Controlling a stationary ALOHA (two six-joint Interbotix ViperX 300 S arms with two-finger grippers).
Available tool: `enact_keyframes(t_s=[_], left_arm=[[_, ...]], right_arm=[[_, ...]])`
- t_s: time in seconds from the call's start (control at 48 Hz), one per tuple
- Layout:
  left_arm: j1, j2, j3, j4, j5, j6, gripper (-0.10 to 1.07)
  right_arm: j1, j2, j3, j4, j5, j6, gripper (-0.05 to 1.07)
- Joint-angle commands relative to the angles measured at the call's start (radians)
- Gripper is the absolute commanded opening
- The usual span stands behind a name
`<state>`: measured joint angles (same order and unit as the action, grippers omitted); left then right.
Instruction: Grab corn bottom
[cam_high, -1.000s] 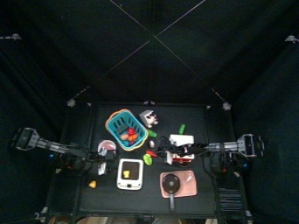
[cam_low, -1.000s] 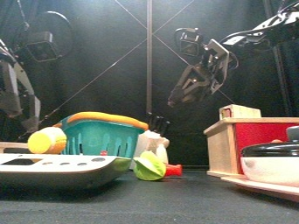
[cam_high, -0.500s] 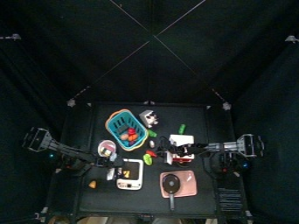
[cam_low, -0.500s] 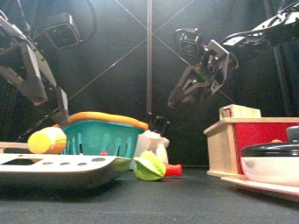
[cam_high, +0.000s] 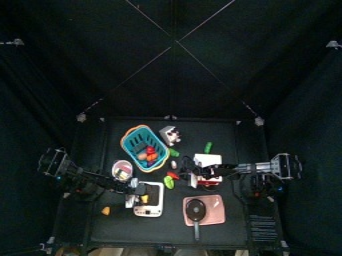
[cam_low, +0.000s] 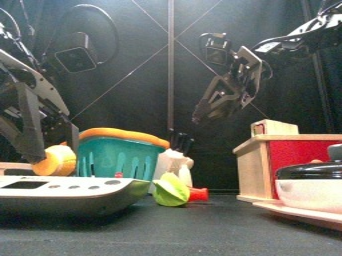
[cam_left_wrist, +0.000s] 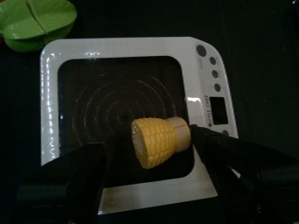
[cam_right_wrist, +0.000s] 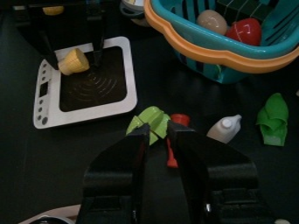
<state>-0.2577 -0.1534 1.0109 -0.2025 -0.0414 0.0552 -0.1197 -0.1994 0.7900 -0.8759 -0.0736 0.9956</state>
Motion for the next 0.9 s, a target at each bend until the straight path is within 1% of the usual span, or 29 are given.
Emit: enact_keyframes(t_s=[0.0,0.25,0.458,0.562,0.875], left_arm=[[-0.002,0.003,-0.026,0.005,-0.008,0.0,1.0],[0.0,0.006,-0.025,0.014,-0.005,0.0,0.96],[0.0,0.006,-0.026,0.014,0.0,0.0,0.85],[0.002,0.003,-0.028,0.014,0.0,0.0,0.82],[0.002,-0.06,-0.029,0.023,0.002,0.0,0.82]], right_arm=[[0.002,-0.014,-0.025,0.0,-0.006,-0.003,0.66],[0.002,-0.014,-0.023,0.0,-0.006,-0.003,0.66],[0.0,-0.014,-0.023,-0.002,-0.006,-0.003,0.66],[0.0,-0.014,-0.023,-0.002,-0.006,-0.003,0.66],[0.0,-0.012,-0.023,-0.002,-0.006,-0.003,0.66]])
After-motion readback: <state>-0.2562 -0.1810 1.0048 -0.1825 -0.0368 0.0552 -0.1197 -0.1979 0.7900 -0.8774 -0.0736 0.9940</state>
